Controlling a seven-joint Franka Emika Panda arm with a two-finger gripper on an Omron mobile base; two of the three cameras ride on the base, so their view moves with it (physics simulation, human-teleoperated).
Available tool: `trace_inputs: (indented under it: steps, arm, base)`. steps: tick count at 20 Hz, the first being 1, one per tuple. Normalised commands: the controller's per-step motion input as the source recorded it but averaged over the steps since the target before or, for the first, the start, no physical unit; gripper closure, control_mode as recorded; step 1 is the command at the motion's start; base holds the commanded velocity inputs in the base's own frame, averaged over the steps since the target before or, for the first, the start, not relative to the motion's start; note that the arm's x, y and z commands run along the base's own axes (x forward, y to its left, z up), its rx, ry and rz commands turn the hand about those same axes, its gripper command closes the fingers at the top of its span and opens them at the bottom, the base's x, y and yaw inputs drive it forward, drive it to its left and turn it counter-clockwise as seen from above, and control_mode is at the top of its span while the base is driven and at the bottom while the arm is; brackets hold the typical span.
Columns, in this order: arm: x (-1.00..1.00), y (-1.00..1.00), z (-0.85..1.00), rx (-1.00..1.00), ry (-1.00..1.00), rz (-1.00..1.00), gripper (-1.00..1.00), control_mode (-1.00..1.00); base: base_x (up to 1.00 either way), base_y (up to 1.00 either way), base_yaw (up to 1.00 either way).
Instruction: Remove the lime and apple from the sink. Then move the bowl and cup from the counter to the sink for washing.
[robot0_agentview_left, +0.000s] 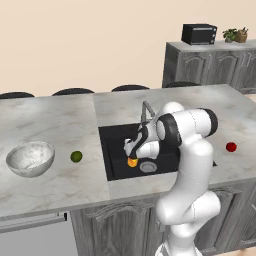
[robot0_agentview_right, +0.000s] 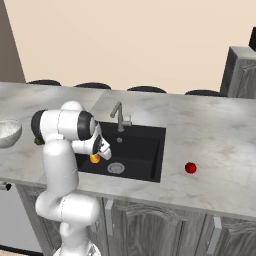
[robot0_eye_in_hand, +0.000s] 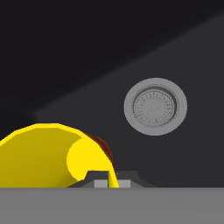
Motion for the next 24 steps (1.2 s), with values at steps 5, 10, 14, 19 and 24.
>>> trace_inputs:
  steps: [5,10,14,19,24]
  arm:
    - [0.22,0.06,-0.13,0.0,0.0,0.0,1.0,-1.0]
    - [0.2,0.04,-0.14,0.03,0.0,0.01,1.0,-1.0]
    - [0.17,0.05,-0.16,0.05,0.0,0.03,1.0,-1.0]
    - [0.18,0.03,-0.16,0.04,0.0,0.04,1.0,-1.0]
    - [0.15,0.0,-0.18,0.01,0.0,0.05,1.0,-1.0]
  base:
    - [0.0,0.0,0.0]
    - [0.0,0.0,0.0]
    - [0.0,0.0,0.0]
    - [0.0,0.0,0.0]
    - [0.0,0.0,0.0]
